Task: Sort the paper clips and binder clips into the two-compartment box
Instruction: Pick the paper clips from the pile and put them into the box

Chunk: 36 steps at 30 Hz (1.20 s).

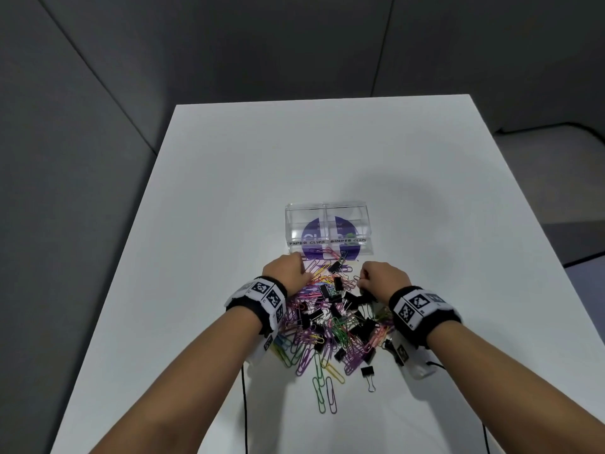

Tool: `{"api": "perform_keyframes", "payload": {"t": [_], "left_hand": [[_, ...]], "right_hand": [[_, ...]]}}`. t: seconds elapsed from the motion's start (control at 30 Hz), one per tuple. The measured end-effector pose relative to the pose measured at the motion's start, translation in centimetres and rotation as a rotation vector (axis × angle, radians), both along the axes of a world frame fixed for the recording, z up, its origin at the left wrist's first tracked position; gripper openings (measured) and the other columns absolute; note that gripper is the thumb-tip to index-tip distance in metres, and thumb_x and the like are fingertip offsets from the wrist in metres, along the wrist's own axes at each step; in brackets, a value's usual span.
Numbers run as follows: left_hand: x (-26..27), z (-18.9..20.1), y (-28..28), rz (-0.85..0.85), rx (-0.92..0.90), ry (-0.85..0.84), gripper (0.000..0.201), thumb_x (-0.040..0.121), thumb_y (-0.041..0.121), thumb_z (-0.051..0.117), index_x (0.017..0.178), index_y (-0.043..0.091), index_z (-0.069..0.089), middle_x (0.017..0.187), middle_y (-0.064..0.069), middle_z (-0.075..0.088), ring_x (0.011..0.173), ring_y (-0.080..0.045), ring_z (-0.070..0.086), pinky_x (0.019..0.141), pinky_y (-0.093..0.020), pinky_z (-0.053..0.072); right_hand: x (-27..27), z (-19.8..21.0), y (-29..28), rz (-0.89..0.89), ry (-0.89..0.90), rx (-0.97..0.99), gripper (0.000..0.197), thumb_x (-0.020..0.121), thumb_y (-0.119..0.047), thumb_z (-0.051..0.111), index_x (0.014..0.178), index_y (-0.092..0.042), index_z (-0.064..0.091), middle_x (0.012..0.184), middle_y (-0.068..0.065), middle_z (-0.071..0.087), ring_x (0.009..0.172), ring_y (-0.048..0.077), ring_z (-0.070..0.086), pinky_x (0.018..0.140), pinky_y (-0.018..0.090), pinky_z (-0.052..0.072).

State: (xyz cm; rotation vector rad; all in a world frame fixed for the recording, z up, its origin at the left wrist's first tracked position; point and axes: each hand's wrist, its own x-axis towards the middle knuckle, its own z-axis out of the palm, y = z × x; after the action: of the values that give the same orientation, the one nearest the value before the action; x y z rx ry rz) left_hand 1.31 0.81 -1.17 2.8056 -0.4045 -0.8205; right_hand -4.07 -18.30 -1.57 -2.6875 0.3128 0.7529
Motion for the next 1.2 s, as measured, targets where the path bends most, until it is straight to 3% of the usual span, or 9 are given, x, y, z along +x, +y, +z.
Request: {"api": "perform_keyframes", "payload": {"t": [0.07, 0.2, 0.27, 0.43, 0.53, 0.8, 0.93, 1.07, 1.2], "left_hand": [[-0.1, 0.2, 0.2, 0.032, 0.005, -0.038, 0.04, 0.094, 0.045, 0.046, 0.108, 0.008, 0.053, 0.097, -0.007, 0.065, 0.094, -0.026, 0.064, 0.075, -0.034, 0.05], [-0.4, 0.6, -0.1, 0.039, 0.105, -0.017, 0.053, 0.093, 0.05, 0.046, 0.057, 0.011, 0.04, 0.059, 0.002, 0.044, 0.063, -0.02, 0.052, 0.062, -0.029, 0.043], [-0.6, 0.7, -0.5, 0.044, 0.091, 0.023, 0.054, 0.094, 0.044, 0.048, 0.053, 0.013, 0.034, 0.056, 0.001, 0.039, 0.059, -0.019, 0.047, 0.063, -0.029, 0.042], [-1.1, 1.0, -1.0, 0.004, 0.043, 0.047, 0.045, 0.096, 0.03, 0.047, 0.057, 0.011, 0.037, 0.064, -0.004, 0.049, 0.071, -0.024, 0.052, 0.072, -0.036, 0.049], [-1.3, 1.8, -0.7, -0.01, 0.006, 0.006, 0.028, 0.098, 0.027, 0.037, 0.081, 0.008, 0.05, 0.087, -0.013, 0.059, 0.076, -0.026, 0.054, 0.077, -0.036, 0.05], [1.9, 6.1, 1.6, -0.028, -0.063, -0.129, 0.031, 0.099, 0.026, 0.032, 0.081, 0.008, 0.05, 0.078, -0.006, 0.051, 0.073, -0.024, 0.049, 0.064, -0.028, 0.037], [4.8, 7.8, 2.2, -0.034, 0.012, -0.198, 0.032, 0.098, 0.024, 0.031, 0.088, 0.006, 0.056, 0.086, -0.01, 0.054, 0.077, -0.026, 0.049, 0.07, -0.029, 0.04], [6.7, 7.9, 2.0, -0.14, 0.151, -0.18, 0.035, 0.098, 0.023, 0.032, 0.098, 0.003, 0.06, 0.098, -0.015, 0.062, 0.091, -0.032, 0.059, 0.075, -0.031, 0.045], [7.9, 7.4, 0.8, -0.239, 0.201, -0.193, 0.035, 0.098, 0.023, 0.034, 0.105, 0.004, 0.062, 0.098, -0.013, 0.063, 0.091, -0.029, 0.06, 0.074, -0.032, 0.045]], "right_hand": [[-0.2, 0.0, 0.0, 0.015, -0.013, -0.008, 0.013, 0.092, -0.025, 0.05, 0.082, -0.018, 0.047, 0.102, 0.006, 0.067, 0.092, 0.024, 0.06, 0.07, 0.029, 0.04], [-0.9, 0.3, 0.2, 0.029, -0.081, 0.001, 0.014, 0.094, -0.027, 0.048, 0.084, -0.018, 0.046, 0.104, 0.006, 0.063, 0.086, 0.023, 0.059, 0.07, 0.03, 0.041], [-1.4, 0.6, 0.4, 0.015, -0.123, 0.019, 0.014, 0.096, -0.029, 0.045, 0.088, -0.017, 0.046, 0.106, 0.006, 0.057, 0.085, 0.023, 0.056, 0.073, 0.032, 0.042], [-2.2, 1.0, 0.4, -0.053, -0.193, 0.153, 0.018, 0.099, -0.028, 0.04, 0.087, -0.015, 0.037, 0.089, 0.005, 0.048, 0.074, 0.023, 0.048, 0.065, 0.031, 0.036], [-2.4, 1.5, 0.3, -0.059, -0.185, 0.231, 0.018, 0.1, -0.028, 0.035, 0.088, -0.014, 0.037, 0.078, 0.005, 0.052, 0.071, 0.023, 0.048, 0.06, 0.032, 0.033], [3.2, 7.3, 2.7, 0.105, -0.288, 0.282, 0.024, 0.1, -0.023, 0.038, 0.113, -0.004, 0.046, 0.094, 0.017, 0.064, 0.081, 0.031, 0.063, 0.075, 0.038, 0.049], [8.0, 8.4, 4.7, 0.164, -0.28, 0.17, 0.023, 0.098, -0.019, 0.042, 0.114, -0.006, 0.052, 0.103, 0.015, 0.065, 0.08, 0.027, 0.057, 0.063, 0.028, 0.042], [10.1, 7.2, 5.8, 0.136, -0.193, 0.214, 0.029, 0.095, -0.015, 0.048, 0.122, -0.008, 0.053, 0.123, 0.015, 0.06, 0.107, 0.029, 0.059, 0.089, 0.034, 0.046], [8.5, 7.1, 5.0, 0.013, -0.353, 0.363, 0.03, 0.095, -0.014, 0.047, 0.123, -0.008, 0.055, 0.122, 0.01, 0.062, 0.107, 0.024, 0.059, 0.093, 0.033, 0.046]]}}
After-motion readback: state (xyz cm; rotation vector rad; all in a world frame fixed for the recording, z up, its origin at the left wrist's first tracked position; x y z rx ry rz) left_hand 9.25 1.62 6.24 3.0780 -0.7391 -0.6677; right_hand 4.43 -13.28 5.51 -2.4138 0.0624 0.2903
